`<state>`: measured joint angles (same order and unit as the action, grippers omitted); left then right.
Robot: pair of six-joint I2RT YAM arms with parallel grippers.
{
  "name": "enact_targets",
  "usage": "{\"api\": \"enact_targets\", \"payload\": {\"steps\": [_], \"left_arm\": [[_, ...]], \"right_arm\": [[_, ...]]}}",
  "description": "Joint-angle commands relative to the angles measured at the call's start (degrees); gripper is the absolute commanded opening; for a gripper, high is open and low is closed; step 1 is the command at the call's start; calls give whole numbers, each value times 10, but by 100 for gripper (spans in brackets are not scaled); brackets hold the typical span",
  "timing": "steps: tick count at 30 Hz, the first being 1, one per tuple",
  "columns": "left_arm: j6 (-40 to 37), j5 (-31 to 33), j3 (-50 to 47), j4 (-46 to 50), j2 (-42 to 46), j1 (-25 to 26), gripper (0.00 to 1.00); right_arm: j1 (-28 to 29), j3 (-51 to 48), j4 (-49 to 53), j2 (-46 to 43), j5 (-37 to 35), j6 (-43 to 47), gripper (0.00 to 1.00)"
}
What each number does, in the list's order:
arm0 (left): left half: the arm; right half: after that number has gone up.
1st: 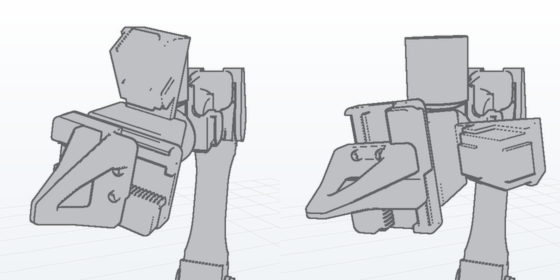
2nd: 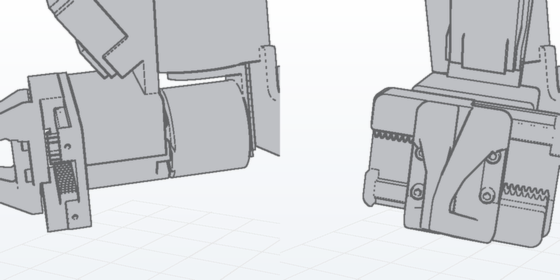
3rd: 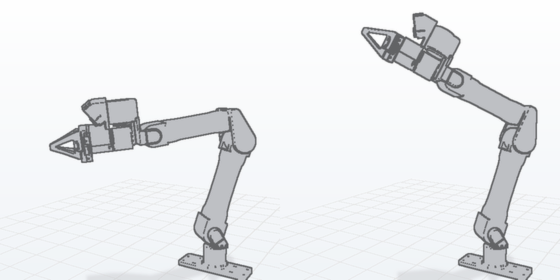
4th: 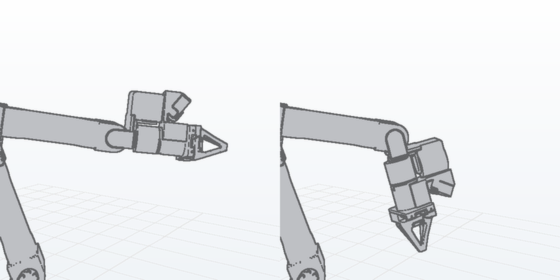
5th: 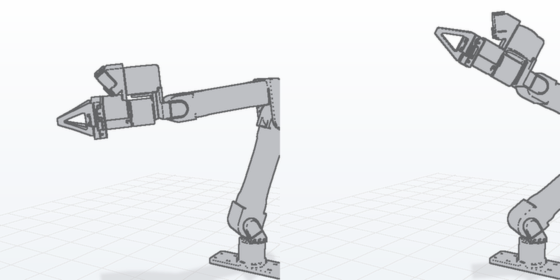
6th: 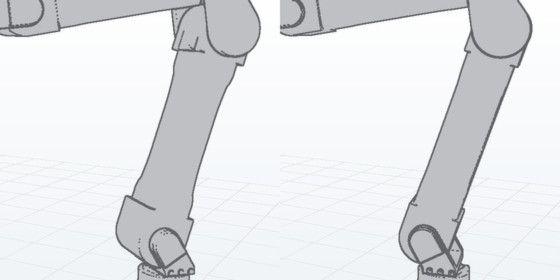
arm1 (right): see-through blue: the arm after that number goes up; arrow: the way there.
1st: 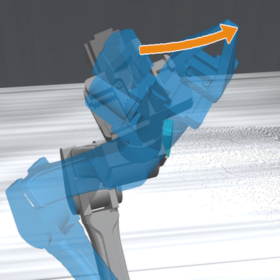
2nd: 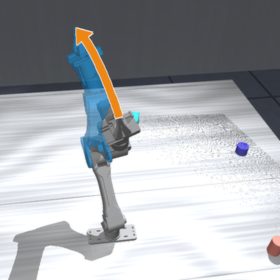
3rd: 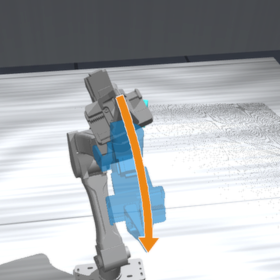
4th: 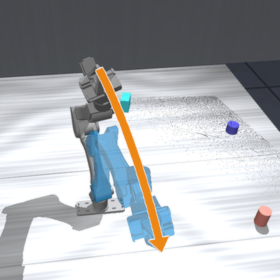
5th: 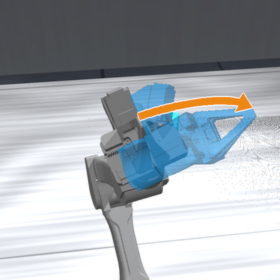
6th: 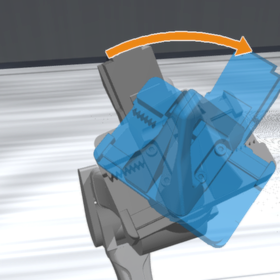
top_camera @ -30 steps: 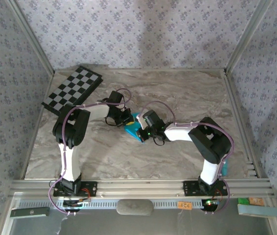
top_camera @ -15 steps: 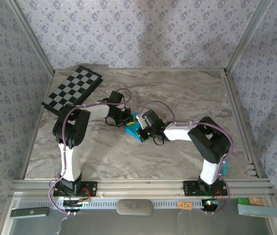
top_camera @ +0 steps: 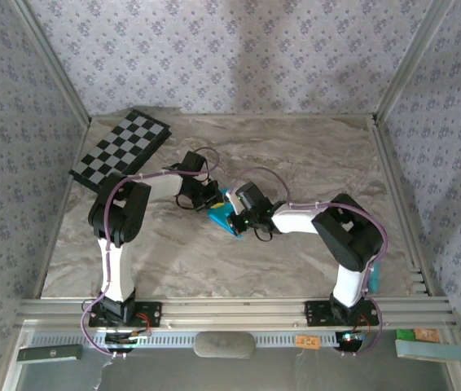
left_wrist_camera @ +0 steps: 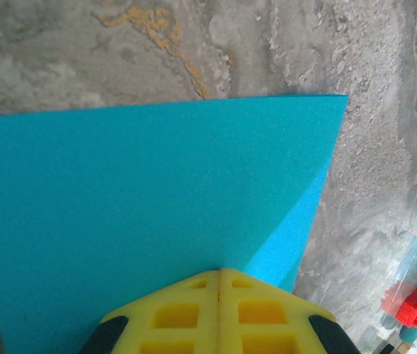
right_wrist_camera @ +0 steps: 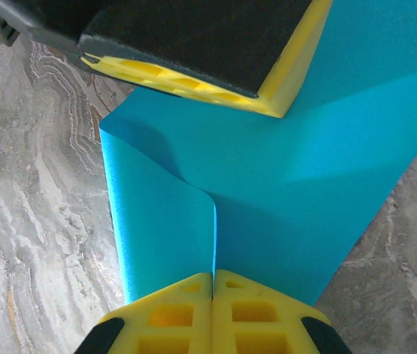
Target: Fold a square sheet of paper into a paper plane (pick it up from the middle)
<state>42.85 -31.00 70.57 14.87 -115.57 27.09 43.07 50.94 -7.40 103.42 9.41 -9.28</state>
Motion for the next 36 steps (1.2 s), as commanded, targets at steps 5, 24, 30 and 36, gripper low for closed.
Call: {"api": "enact_targets", "payload": {"steps": [5, 24, 30, 36], "left_arm": [[-9, 20, -5, 40, -28, 9, 0], [10, 36, 16, 52, 52, -1, 11], [78, 58, -76, -13, 141, -14, 24], [155, 24, -194, -159, 218, -16, 25]], "right_arm": [[4, 11, 35, 8, 9, -3, 0], [1, 31, 72, 33, -14, -11, 0], [-1, 36, 74, 33, -12, -23, 0], [-3, 41, 80, 35, -6, -32, 0]]}}
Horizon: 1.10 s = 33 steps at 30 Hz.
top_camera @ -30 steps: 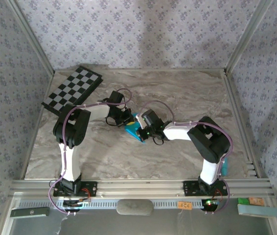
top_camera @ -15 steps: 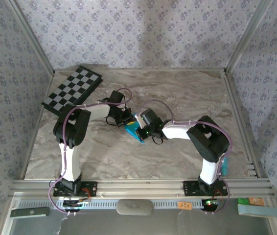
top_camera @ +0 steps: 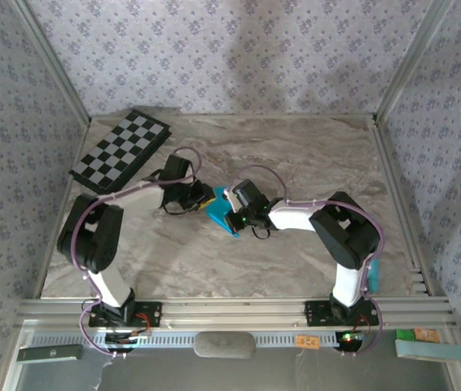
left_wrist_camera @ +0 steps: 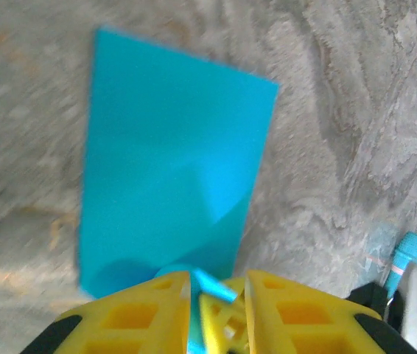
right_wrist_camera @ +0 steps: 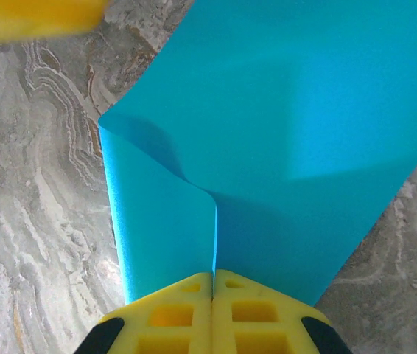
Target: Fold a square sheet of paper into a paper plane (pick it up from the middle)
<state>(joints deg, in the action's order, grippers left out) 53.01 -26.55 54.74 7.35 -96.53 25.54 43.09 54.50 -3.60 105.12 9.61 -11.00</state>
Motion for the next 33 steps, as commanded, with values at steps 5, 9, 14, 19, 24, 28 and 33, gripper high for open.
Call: {"api": "enact_targets", "payload": {"steps": [5, 9, 14, 19, 24, 28, 33], "left_arm": [[86, -23, -87, -127, 55, 17, 17], [107, -27, -118, -161, 50, 27, 14], [124, -40, -126, -201, 24, 34, 11], [127, -44, -113, -206, 1, 42, 10], [123, -43, -115, -203, -15, 45, 9], [121, -48, -109, -209, -34, 47, 9], [118, -50, -104, -209, -48, 48, 8]], "right_arm": [[-5, 11, 50, 20, -7, -17, 0], [-6, 10, 49, 22, -5, -20, 0], [-6, 13, 50, 25, -4, -24, 0], [-6, 15, 51, 25, -4, -24, 0], [-8, 16, 53, 25, -5, -26, 0], [-7, 15, 54, 26, -5, -26, 0], [-7, 15, 56, 27, -5, -26, 0]]}}
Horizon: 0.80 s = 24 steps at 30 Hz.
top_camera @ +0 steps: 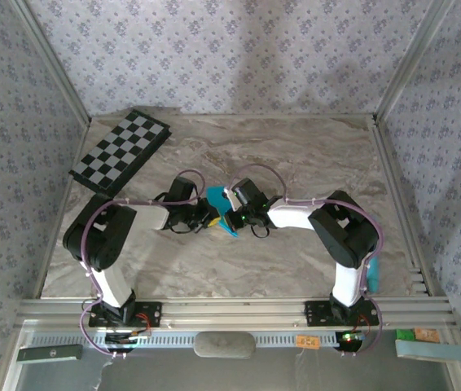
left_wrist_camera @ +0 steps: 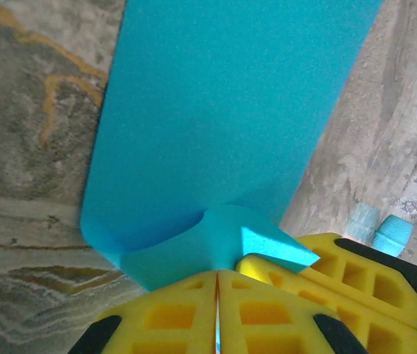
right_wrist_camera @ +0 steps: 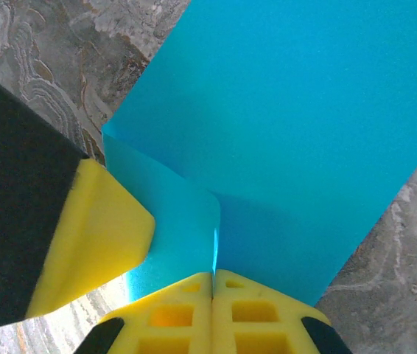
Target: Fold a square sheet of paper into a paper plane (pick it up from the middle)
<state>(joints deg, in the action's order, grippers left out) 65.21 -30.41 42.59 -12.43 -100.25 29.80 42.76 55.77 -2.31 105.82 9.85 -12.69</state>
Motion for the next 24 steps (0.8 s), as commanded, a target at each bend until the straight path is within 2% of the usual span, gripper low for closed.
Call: {"api": "enact_targets", "payload": {"steps": [1, 11, 24], "left_arm": [[-6, -11, 16, -11, -13, 5, 8], [-10, -6, 12, -8, -28, 5, 8], [-24, 18, 19, 60, -29, 5, 5]], "right_arm": [[-4, 2, 43, 20, -8, -9, 0], [-5, 1, 46, 21, -9, -9, 0], [-10, 16, 47, -11, 3, -21, 2]]}}
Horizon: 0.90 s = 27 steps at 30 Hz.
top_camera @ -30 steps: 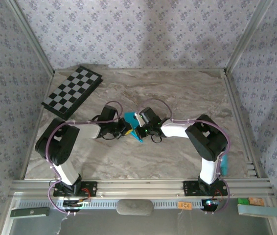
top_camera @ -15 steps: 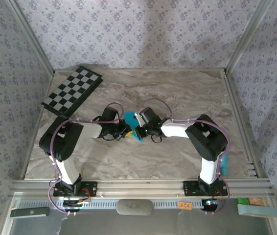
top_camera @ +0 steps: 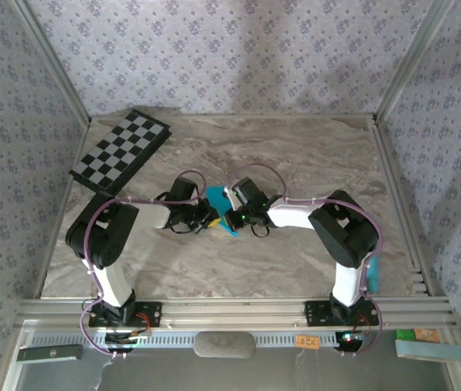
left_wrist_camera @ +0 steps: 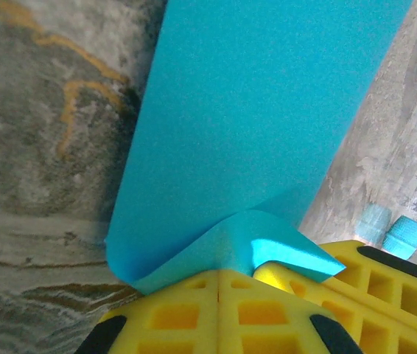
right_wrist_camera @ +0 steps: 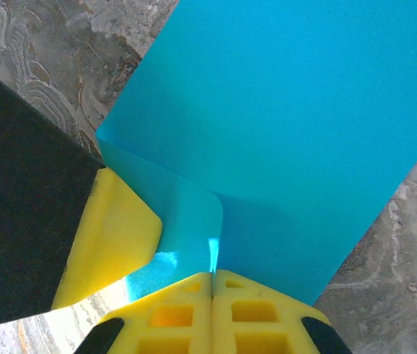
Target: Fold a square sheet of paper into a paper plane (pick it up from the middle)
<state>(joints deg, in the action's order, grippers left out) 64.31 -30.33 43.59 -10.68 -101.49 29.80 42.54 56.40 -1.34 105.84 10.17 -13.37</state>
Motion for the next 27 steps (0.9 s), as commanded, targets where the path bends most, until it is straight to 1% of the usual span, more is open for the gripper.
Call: {"api": "enact_targets", "payload": {"steps": [1, 5, 6, 11, 13, 16, 19, 22, 25, 27], "left_arm": [[-16, 18, 11, 48, -17, 5, 5], [-20, 19, 17, 59, -24, 5, 5], [-19, 18, 18, 61, -26, 5, 5], [-22, 20, 22, 71, -29, 5, 5], [-23, 21, 25, 75, -29, 5, 5], [-23, 22, 26, 76, -29, 5, 4], [-24, 20, 28, 77, -29, 5, 4], [-27, 18, 31, 79, -27, 5, 4], [-29, 18, 34, 81, -27, 5, 4], [-30, 17, 35, 82, -28, 5, 5]], "right_arm": [[-8, 11, 38, -16, 3, -15, 3], [-11, 16, 41, -33, 7, -23, 7], [-13, 16, 43, -40, 8, -28, 9], [-23, 14, 60, -84, 6, -64, 24], [-30, 13, 75, -99, 15, -74, 27], [-38, 10, 97, -116, 33, -91, 30], [-45, 9, 110, -119, 85, -112, 30], [-42, 8, 117, -108, 136, -122, 26], [-37, 9, 118, -87, 162, -127, 20], [-33, 11, 120, -74, 167, -130, 17]]}}
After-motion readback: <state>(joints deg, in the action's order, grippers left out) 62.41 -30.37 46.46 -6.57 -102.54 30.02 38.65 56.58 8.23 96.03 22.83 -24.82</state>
